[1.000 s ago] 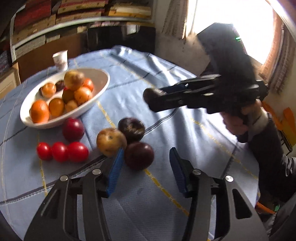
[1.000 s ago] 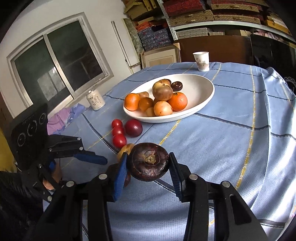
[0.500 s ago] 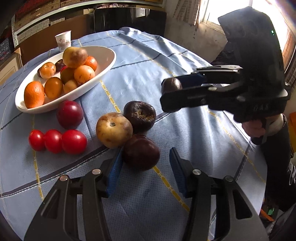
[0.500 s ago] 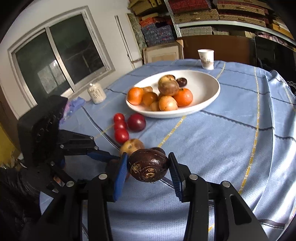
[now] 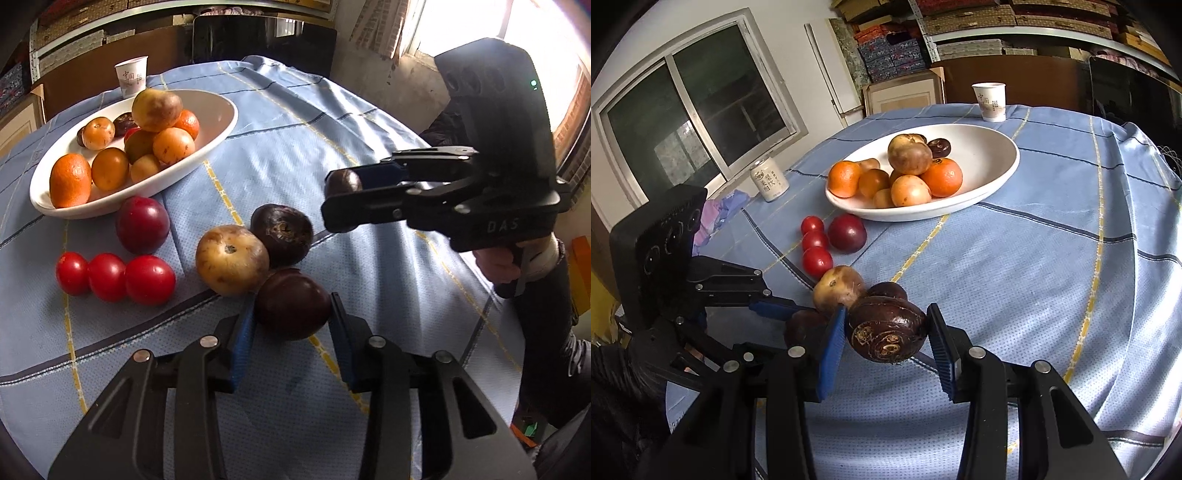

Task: Organize fruits
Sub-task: 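Carry the plum and mangosteen toward the white plate with both tools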

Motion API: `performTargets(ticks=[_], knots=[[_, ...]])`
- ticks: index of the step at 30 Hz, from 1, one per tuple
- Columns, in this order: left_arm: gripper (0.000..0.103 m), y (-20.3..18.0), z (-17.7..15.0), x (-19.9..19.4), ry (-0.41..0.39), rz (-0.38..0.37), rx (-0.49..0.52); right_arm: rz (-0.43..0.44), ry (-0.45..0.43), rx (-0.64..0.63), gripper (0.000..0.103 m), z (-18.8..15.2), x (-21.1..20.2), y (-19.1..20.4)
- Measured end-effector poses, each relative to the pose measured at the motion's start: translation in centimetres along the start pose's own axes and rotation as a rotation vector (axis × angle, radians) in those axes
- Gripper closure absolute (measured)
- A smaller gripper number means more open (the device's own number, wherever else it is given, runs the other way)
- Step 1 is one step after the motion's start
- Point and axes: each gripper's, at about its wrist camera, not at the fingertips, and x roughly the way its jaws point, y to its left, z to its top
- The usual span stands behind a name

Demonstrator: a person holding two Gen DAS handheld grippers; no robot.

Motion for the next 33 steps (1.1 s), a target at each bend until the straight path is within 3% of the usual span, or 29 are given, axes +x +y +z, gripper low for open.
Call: performTargets(ticks=[6, 13, 19, 24, 26, 27, 28, 30, 33], knots=[[0.065, -0.5, 0.2, -1.5, -0.074, -0.009, 0.016, -0.002, -0.015, 0.012, 0.058, 0.1, -0.2, -0.4], [0.065, 3.8, 4.0, -4.2, -0.264, 0.107, -0.137, -0.064, -0.155, 0.092, 0.058, 2.9, 0.0, -1.4], [0.065, 8.8, 8.9, -3.3, -0.306, 0.263, -0.236, -0.181, -0.207, 0.131, 0.059, 7.0, 3.9, -2.1], [0.064, 11.4, 10.6, -2.5, -0.301, 0.292, -0.285, -0.239, -0.221, 0.124, 0.058, 8.8, 5.8, -2.8], [0.042, 12.1, 10.5, -2.5, -0.302, 0.322, -0.308, -0.24, -0.227, 0.124, 0.056, 9.1, 6.2, -2.9], [0.021, 12.4, 10.4, -2.7, -0.308, 0.341, -0.321, -0.242, -0.23, 0.131, 0.044, 9.1, 6.0, -2.9], [0.018, 12.6, 9.9, -3.4, -0.334, 0.365, -0.339, -0.239, -0.246, 0.144, 0.036, 8.9, 5.5, -2.9], [0.017, 12.5, 9.2, -4.9, -0.368, 0.361, -0.341, -0.225, -0.273, 0.145, 0.035, 8.5, 4.3, -2.6], [0.007, 12.2, 7.8, -6.8, -0.403, 0.384, -0.35, -0.197, -0.271, 0.134, 0.033, 7.9, 2.6, -2.0]])
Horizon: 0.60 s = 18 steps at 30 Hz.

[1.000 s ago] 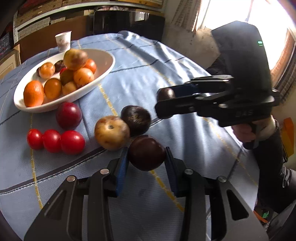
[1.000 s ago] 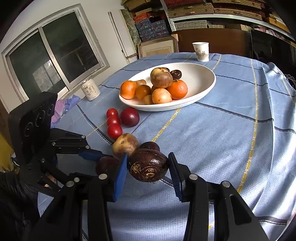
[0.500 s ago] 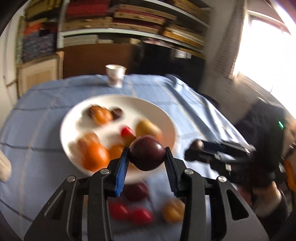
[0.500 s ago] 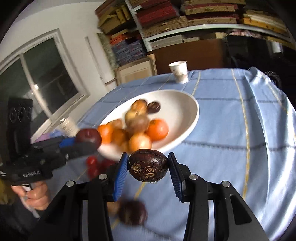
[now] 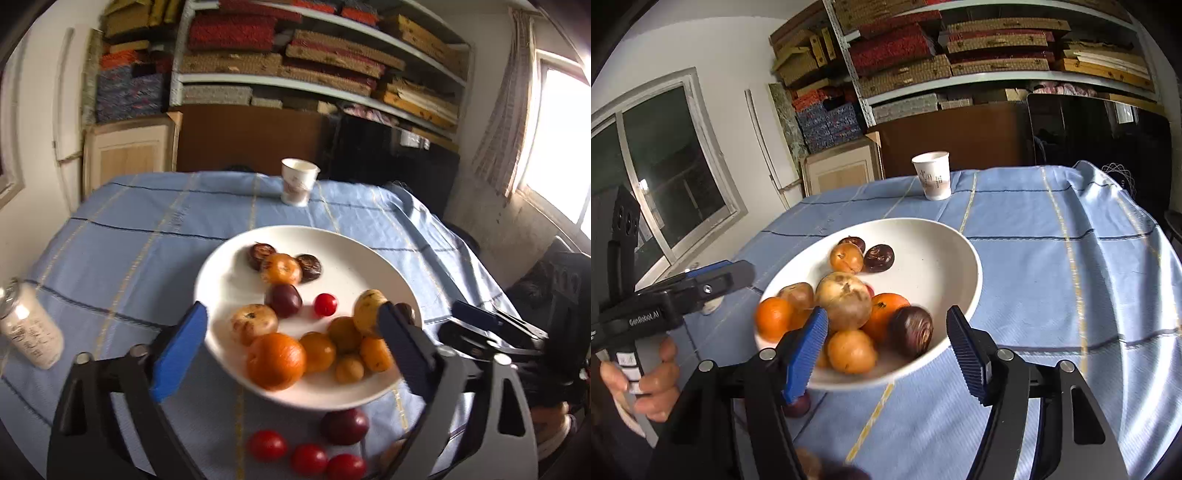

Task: Organize fruits
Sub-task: 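Carry the plum and mangosteen toward the white plate with both tools, then grasp another dark mangosteen with the right tool while the left tool reaches a pale yellow fruit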

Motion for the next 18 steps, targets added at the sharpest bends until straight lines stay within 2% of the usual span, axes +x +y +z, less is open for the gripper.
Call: performTargets(ticks=[3, 9, 11, 18], knots=[[0.007, 0.9, -0.9, -0.9, 0.004, 0.014, -0.019, 0.019, 0.047, -0.063, 0.032, -0.2, -0.9, 0.9], [0.007, 2.2, -3.9, -1.1, 0.086, 0.028, -0.041, 0.013, 0.207, -0.342, 0.032, -3.0, -1.0, 3.4], [0.006, 2.1, -4.1, -1.3, 0.082, 0.038, -0.041, 0.002, 0.23, -0.408, 0.032, -4.1, -1.1, 4.0], [0.005, 0.2, -4.9, -1.8, 0.055, 0.103, 0.052, 0.013, 0.27, -0.456, 0.032, -6.3, -2.1, 4.6]])
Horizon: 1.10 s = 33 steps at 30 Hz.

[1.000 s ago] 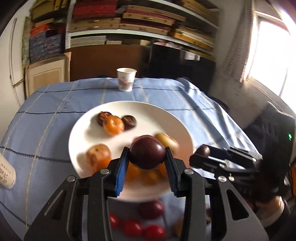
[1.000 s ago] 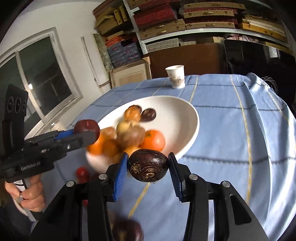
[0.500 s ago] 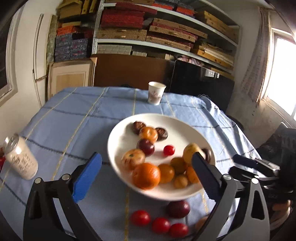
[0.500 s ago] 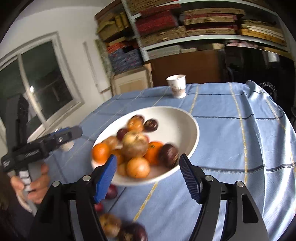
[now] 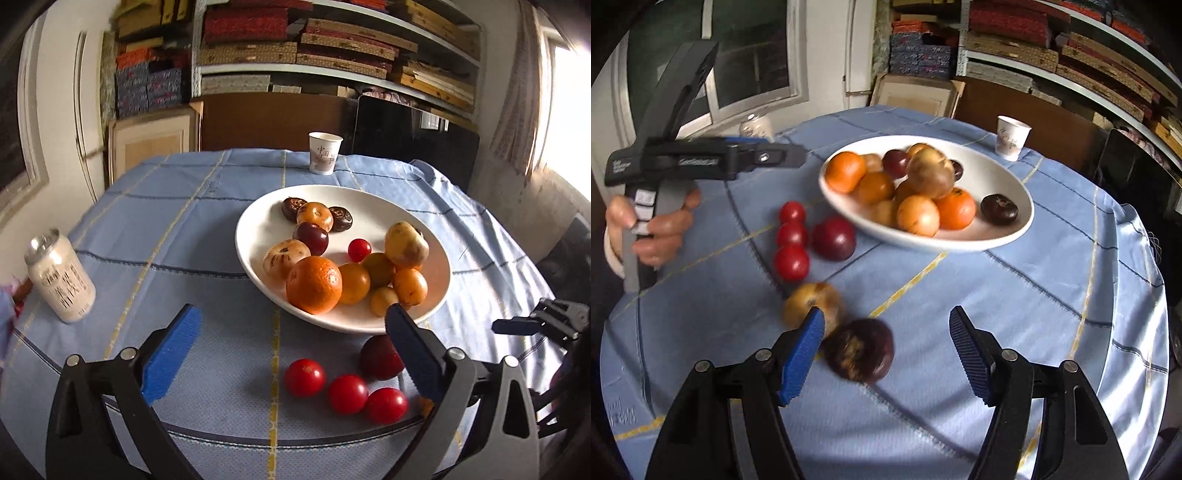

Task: Organize fruits
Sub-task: 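Grasp another dark mangosteen with the right tool while the left tool reaches a pale yellow fruit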

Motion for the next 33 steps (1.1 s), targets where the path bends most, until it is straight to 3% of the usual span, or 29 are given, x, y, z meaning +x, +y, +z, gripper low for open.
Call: performTargets(ticks=[14, 29, 32, 33], knots=[[0.005, -0.9, -0.6, 0.0, 0.033, 0.007, 0.028, 0.004, 0.096, -0.074, 0.033, -1.2, 2.2, 2.1], [0.005, -0.8, -0.7, 0.0, 0.04, 0.01, 0.027, 0.045, 0.105, -0.041, 0.038, -1.2, 2.5, 2.1], [0.005, -0.7, -0.6, 0.1, 0.04, 0.014, 0.024, 0.074, 0.108, -0.026, 0.047, -1.2, 2.5, 1.9], [0.005, -0.7, -0.6, 0.1, 0.042, 0.016, 0.024, 0.073, 0.108, -0.023, 0.055, -1.2, 2.5, 1.8]])
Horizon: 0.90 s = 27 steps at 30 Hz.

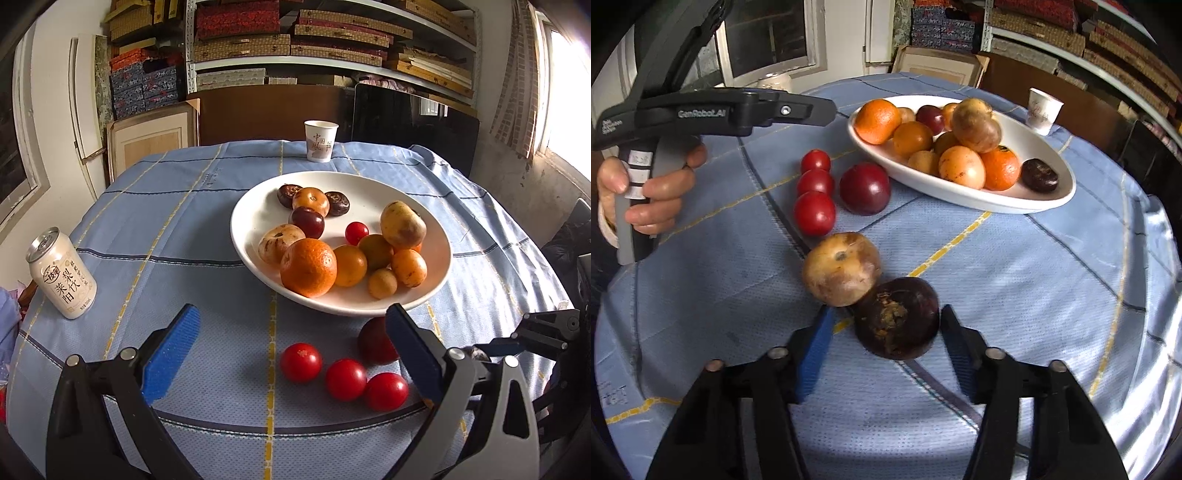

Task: Organize fruits
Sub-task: 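Grasp another dark mangosteen with the right tool while the left tool reaches a pale yellow fruit, then grasp the pale yellow fruit with the left tool, carry both fruits onto the plate, open both tools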

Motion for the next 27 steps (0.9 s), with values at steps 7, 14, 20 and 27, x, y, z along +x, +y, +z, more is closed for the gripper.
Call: performTargets(ticks=[7, 14, 20, 27], knots=[[0.005, -2.3, -0.7, -0.3, 0.006, -0.127, 0.111, 0.028, -0.075, 0.271, 0.058, 0.3, -1.3, -4.7], [0.026, -9.4, -4.4, -2.1, 0.01, -0.326, 0.477, -0.02, -0.071, 0.45, 0.058, -0.5, -1.5, -7.8], [0.04, -9.6, -4.5, -0.6, 0.091, -0.35, 0.469, -0.031, -0.077, 0.44, 0.058, -0.1, -1.5, -7.5], [0.048, -9.7, -4.8, 1.3, 0.182, -0.379, 0.452, -0.034, -0.074, 0.435, 0.058, -0.2, -1.5, -7.4]])
